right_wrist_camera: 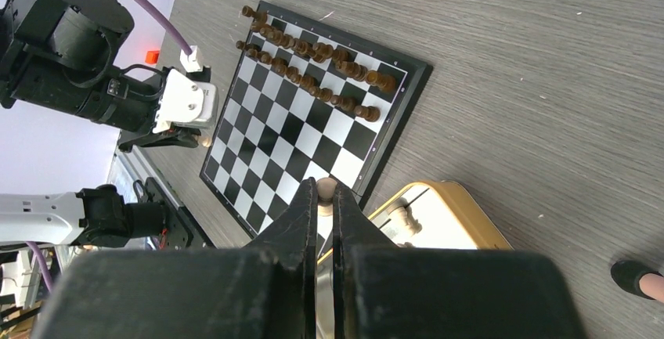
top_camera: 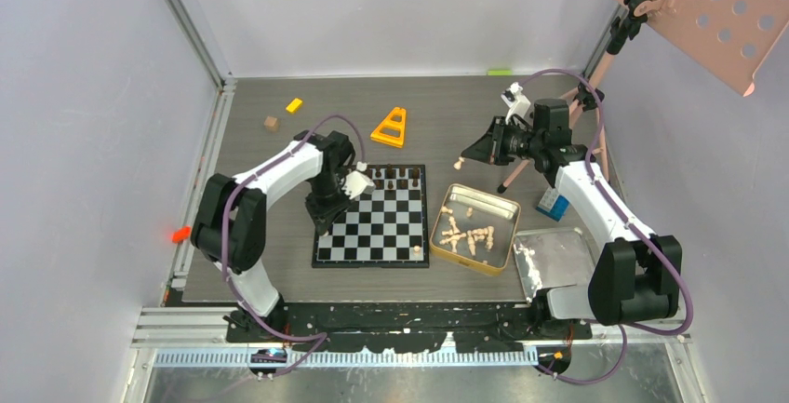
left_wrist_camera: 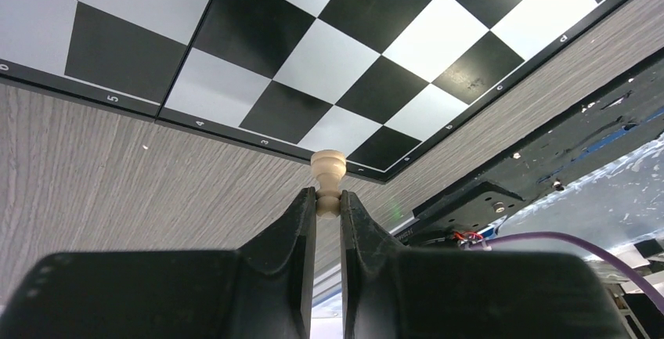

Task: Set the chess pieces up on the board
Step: Place the chess piece on the chessboard.

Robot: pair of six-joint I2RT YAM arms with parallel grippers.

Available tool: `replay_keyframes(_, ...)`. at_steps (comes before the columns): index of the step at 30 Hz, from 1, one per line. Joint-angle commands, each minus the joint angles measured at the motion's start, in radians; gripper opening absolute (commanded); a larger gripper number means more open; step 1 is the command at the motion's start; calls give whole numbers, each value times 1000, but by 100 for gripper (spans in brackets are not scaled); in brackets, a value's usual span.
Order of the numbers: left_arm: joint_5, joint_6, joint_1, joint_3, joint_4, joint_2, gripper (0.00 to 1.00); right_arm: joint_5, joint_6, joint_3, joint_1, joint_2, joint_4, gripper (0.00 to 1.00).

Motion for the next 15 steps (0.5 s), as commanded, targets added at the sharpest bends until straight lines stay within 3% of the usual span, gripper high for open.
replay_keyframes(1,-14,-20,-23,28,-7,-3,3,-8,-22,2,2,-44,24,1)
replay_keyframes(15,-58,-59,-64,-38,40,21,4,-10,-18,5,2,-33,20,1)
